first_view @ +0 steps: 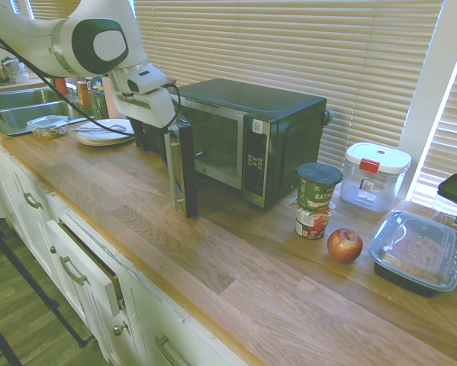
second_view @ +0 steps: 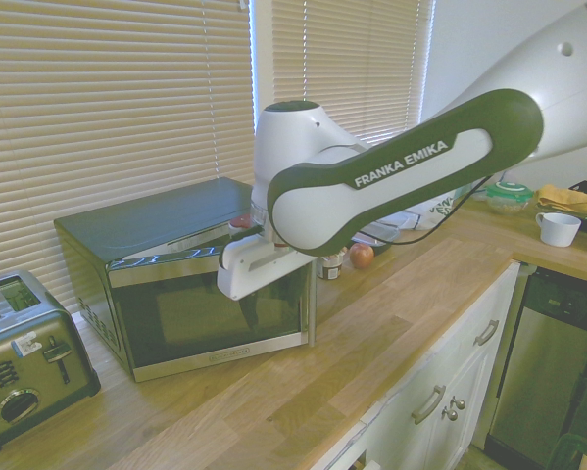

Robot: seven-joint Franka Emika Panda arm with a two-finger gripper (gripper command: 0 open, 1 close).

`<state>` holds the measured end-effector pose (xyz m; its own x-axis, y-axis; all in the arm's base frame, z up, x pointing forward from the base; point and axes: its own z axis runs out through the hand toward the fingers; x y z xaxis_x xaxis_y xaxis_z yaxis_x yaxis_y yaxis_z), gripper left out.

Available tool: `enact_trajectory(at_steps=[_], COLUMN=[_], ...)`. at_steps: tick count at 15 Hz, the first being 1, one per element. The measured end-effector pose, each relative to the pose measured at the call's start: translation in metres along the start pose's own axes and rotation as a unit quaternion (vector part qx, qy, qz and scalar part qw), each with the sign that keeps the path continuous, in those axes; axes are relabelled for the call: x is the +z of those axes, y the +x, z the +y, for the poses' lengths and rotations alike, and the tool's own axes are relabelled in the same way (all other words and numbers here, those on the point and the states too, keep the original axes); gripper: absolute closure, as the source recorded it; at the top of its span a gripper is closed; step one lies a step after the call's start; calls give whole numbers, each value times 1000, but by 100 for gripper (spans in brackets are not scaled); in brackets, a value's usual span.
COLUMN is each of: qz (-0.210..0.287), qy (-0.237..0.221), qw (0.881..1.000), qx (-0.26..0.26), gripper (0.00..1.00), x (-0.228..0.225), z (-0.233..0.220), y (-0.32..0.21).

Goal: Close the microwave

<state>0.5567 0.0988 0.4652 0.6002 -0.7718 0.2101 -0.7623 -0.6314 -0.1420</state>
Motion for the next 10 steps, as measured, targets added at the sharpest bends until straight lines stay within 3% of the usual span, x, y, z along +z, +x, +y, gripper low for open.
enact_trajectory(at_steps=[7,10], qz=[20,24], qy=[3,9], qw=[998,998], qx=[60,52], gripper=[0,0], x=[13,20], z=[-55,-65], y=[76,97])
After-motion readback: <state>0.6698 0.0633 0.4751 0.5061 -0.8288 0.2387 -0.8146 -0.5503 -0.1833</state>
